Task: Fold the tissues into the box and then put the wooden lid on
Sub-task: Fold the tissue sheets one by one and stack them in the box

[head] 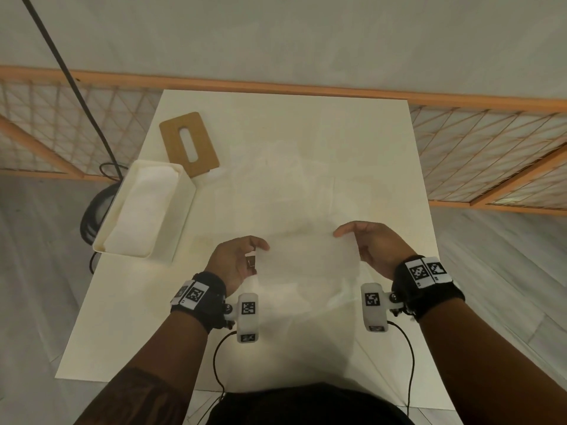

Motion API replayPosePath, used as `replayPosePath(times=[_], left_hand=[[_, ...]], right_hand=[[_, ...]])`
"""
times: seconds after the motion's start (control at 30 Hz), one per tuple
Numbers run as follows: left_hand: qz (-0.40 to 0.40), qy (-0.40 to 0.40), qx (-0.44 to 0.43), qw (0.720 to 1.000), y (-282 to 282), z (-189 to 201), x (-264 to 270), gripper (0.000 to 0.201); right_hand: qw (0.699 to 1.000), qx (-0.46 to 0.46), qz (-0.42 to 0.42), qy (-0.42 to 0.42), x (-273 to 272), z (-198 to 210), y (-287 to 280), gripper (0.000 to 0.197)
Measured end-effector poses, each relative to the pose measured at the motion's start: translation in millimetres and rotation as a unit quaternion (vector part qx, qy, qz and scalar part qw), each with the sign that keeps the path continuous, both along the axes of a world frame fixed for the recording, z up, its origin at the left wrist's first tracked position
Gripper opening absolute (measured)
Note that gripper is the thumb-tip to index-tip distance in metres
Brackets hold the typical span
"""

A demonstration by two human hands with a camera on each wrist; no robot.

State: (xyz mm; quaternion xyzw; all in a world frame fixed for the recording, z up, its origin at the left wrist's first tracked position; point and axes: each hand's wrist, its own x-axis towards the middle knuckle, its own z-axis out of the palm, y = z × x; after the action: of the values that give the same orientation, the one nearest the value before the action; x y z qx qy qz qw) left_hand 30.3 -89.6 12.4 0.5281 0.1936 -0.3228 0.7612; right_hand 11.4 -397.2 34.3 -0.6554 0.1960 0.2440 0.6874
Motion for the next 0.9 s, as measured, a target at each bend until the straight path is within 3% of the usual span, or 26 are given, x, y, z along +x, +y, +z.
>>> replayPosePath(times=[0.07, 0.13, 0.2, 0.3, 0.4, 0.43, 0.5, 0.53, 0.6, 0.67, 0.73, 0.8, 0.9], left_hand=[[0.002, -0.002, 0.055, 0.998, -1, -6, -1, 0.020], [-0.046, -0.061, 0.169, 0.983, 0, -10, -3, 0.006], [-0.121, -0.127, 0.283, 0.943, 3, -15, -8, 0.015], [-0.176, -0.170, 0.387, 0.889, 4, -18, -24, 0.020], [-0.188, -0.187, 0.454, 0.850, -1, -24, -39, 0.025], [-0.184, -0.189, 0.467, 0.844, -4, -26, -43, 0.026], [-0.177, -0.202, 0.482, 0.834, -9, -31, -48, 0.028], [-0.180, -0.214, 0.487, 0.827, -11, -34, -50, 0.028], [-0.206, -0.237, 0.496, 0.809, -15, -38, -53, 0.024], [-0.241, -0.246, 0.517, 0.784, -16, -41, -56, 0.030], [-0.261, -0.251, 0.548, 0.754, -17, -38, -56, 0.047], [-0.291, -0.273, 0.569, 0.719, -18, -33, -54, 0.066], [-0.366, -0.322, 0.569, 0.662, -25, -23, -45, 0.071]], right_hand=[[0.998, 0.030, -0.016, 0.043, -4, -5, -1, 0.047], [0.996, 0.037, -0.014, 0.076, -10, -7, 1, 0.048], [0.994, 0.037, -0.020, 0.099, -18, -9, 7, 0.044], [0.993, 0.024, -0.024, 0.110, -29, -19, 19, 0.036], [0.994, -0.045, -0.034, 0.098, -32, -34, 28, 0.037], [0.991, -0.109, -0.020, 0.077, -32, -39, 32, 0.034], [0.949, -0.311, 0.048, -0.008, -33, -45, 37, 0.020], [0.913, -0.392, 0.098, -0.062, -34, -47, 40, 0.029], [0.849, -0.461, 0.216, -0.141, -35, -51, 47, 0.059], [0.799, -0.492, 0.307, -0.159, -33, -51, 54, 0.074], [0.788, -0.502, 0.324, -0.145, -28, -51, 56, 0.074], [0.793, -0.503, 0.309, -0.148, -23, -49, 56, 0.060], [0.796, -0.506, 0.281, -0.179, -19, -42, 54, 0.034]])
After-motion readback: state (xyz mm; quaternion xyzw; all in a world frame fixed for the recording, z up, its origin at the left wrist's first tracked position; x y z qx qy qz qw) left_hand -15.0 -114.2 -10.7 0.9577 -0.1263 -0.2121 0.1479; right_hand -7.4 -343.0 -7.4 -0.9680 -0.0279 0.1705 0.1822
